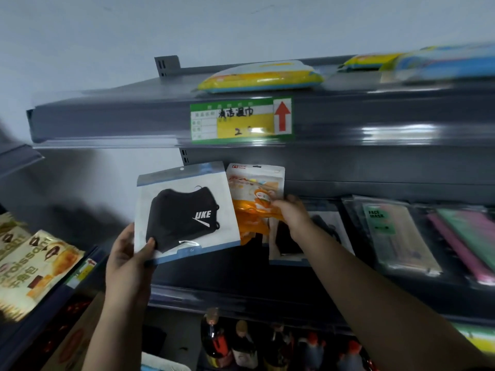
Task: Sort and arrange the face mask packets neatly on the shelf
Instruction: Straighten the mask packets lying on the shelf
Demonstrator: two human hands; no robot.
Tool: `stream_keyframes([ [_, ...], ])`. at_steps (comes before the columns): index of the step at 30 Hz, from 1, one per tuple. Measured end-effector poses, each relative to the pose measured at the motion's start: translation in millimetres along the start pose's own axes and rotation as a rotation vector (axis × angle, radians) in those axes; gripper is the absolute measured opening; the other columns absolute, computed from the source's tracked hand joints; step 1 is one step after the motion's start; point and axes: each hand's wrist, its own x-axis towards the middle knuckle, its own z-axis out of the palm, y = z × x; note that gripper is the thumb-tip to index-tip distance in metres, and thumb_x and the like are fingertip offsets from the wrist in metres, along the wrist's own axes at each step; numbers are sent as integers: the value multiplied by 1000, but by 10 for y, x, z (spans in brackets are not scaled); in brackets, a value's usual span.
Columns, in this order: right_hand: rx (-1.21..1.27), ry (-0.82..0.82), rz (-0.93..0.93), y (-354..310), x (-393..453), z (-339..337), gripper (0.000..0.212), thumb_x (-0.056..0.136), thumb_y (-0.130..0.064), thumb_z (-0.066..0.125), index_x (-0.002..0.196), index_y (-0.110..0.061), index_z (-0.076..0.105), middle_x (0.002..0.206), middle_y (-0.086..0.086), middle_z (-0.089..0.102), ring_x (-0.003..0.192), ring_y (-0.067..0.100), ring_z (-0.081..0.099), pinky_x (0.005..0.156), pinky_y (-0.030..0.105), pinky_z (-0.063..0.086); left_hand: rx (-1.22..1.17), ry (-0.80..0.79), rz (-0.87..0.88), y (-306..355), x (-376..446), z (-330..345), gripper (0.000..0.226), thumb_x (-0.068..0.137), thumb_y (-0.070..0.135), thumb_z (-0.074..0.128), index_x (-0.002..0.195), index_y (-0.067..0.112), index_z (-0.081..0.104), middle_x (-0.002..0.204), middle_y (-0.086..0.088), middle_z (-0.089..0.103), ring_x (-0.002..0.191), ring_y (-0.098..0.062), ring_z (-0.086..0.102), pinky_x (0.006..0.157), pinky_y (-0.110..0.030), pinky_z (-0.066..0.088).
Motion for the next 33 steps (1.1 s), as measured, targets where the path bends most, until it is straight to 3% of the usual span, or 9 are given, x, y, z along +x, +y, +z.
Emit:
stream_keyframes([
  [2,8,-6,9,6,-4,-94,56,81,-19,66,132,-11,46,125,10,60,108,24,60,87,35,50,-17,-6,-11,-28,-33,101,43,91,-3,48,132,11,48,106,-3,62,86,-11,63,65,-16,56],
  [9,131,-12,-79,-35,-228,-520,37,85,-40,64,114,-23,50,122,0,55,114,21,51,104,41,40,-93,-56,-26,-144,-301,809,39,89,-10,46,108,22,58,96,3,66,85,-13,62,67,-18,54],
  [11,141,-42,-170,-31,-322,-660,33,84,-37,66,111,-22,54,124,2,59,114,20,56,104,41,42,-96,-98,-29,-220,-375,1030,39,88,-12,46,114,15,57,94,3,69,88,-15,64,73,-20,55],
  [16,23,-49,-324,20,-461,-1077,49,77,7,69,121,-4,50,101,7,66,83,12,63,72,17,54,-65,-168,-83,-392,-612,1580,44,87,-8,53,124,15,53,93,-3,66,84,-20,63,76,-32,53],
  [21,-63,81,-374,55,-462,-1648,46,70,19,68,112,5,56,86,5,65,56,-9,62,57,6,49,143,-343,-29,-567,-765,1904,44,82,-5,63,108,31,61,89,2,69,80,-17,65,64,-28,54],
  [24,-160,142,-394,121,-447,-1923,52,66,8,77,114,1,58,105,7,66,82,5,66,70,8,50,368,-417,28,-676,-846,2037,50,75,-6,71,110,28,57,81,5,66,70,-9,62,56,-21,52],
  [27,-235,170,-370,192,-437,-2073,57,64,7,79,115,-4,55,104,2,60,103,20,59,80,18,47,567,-453,54,-790,-889,2110,53,71,10,78,119,20,58,97,0,65,91,-17,62,72,-18,49],
  [29,-301,146,-324,241,-425,-2137,57,66,8,76,115,-6,52,99,-1,58,105,21,56,80,20,39,703,-427,50,-828,-928,2136,52,75,13,76,124,10,57,103,-4,64,93,-17,58,61,-4,41],
  [33,-520,97,-259,313,-423,-2129,73,71,-7,77,135,-4,41,131,11,52,121,23,49,81,16,31,837,-355,60,-844,-956,2102,49,80,18,72,125,7,55,107,-8,65,88,-13,53,58,-16,35],
])
